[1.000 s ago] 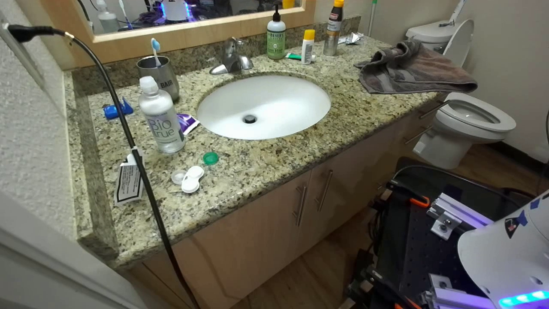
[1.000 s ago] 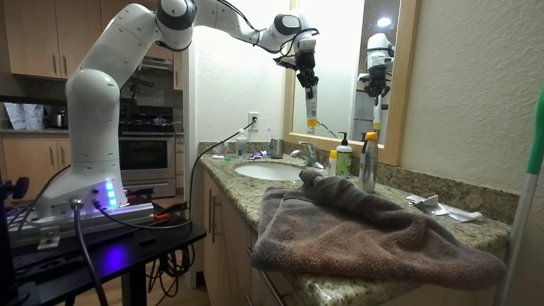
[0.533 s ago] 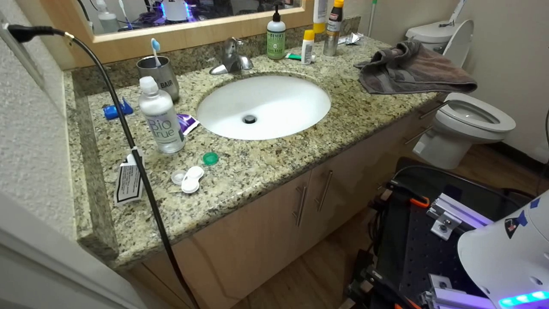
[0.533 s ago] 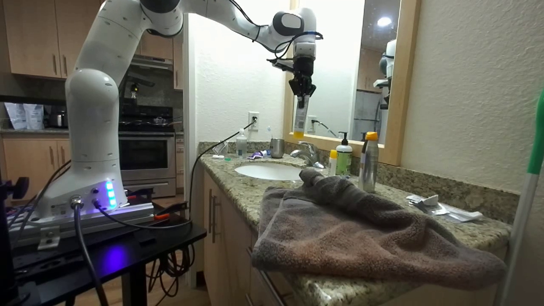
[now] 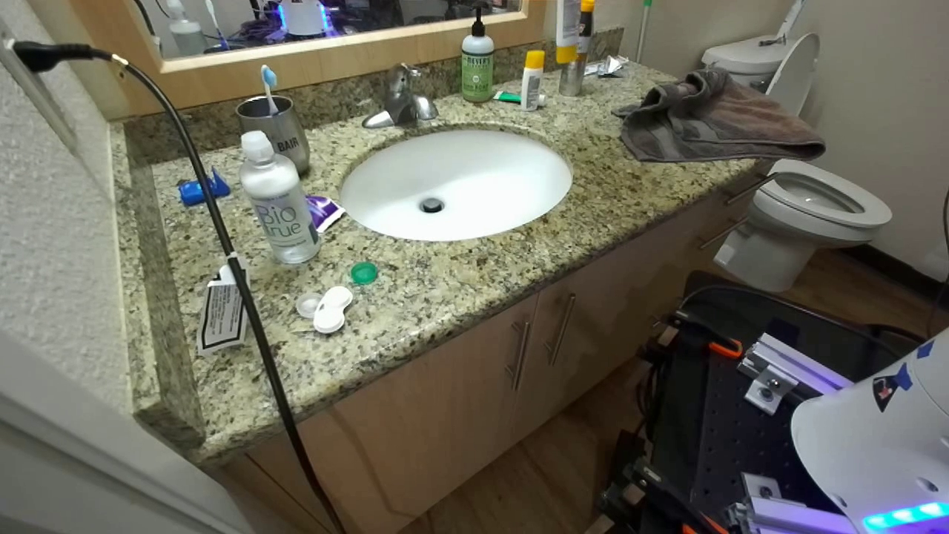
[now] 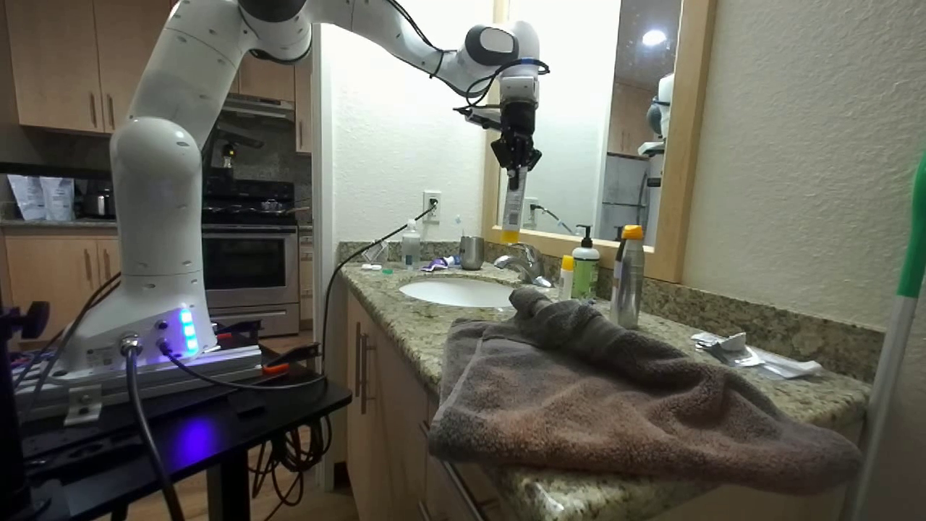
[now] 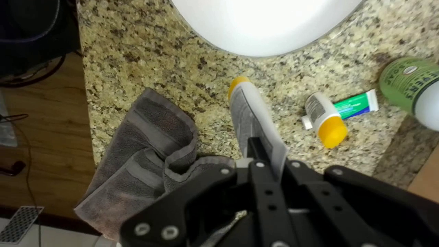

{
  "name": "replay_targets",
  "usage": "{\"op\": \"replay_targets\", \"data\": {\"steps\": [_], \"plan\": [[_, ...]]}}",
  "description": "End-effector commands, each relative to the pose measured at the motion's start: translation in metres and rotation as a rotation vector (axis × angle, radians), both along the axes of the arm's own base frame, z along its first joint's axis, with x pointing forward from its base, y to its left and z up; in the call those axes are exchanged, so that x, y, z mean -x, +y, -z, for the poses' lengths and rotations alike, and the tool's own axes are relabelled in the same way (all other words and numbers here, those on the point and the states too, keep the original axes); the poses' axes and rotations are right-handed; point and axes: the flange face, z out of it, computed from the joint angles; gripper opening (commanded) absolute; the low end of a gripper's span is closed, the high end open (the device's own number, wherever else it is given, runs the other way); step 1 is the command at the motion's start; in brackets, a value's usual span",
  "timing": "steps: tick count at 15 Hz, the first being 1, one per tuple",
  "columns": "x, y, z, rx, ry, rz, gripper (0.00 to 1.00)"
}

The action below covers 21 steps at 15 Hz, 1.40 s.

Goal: Move the white tube to the right of the sink

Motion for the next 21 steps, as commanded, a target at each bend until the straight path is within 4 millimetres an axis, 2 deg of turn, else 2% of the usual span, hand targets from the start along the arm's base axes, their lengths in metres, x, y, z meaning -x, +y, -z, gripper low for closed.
{"op": "replay_targets", "data": {"steps": [1,4,6,9,10,11,16,21], "plan": [[0.033,-0.045,0.045,-0.027,0.036,0.147,0.01],[0.056,-0.087,0.091,-0.06,-0.006,0.329,0.01],[0.063,-0.106,0.12,-0.093,-0.031,0.426,0.01],[0.066,-0.126,0.14,-0.091,-0.107,0.535,0.01],[0.063,-0.13,0.143,-0.09,-0.149,0.572,0.01],[0.058,-0.133,0.136,-0.073,-0.19,0.604,0.01],[0.034,-0.127,0.12,0.021,-0.316,0.665,0.01],[0.019,-0.119,0.128,0.103,-0.255,0.654,0.01]]}}
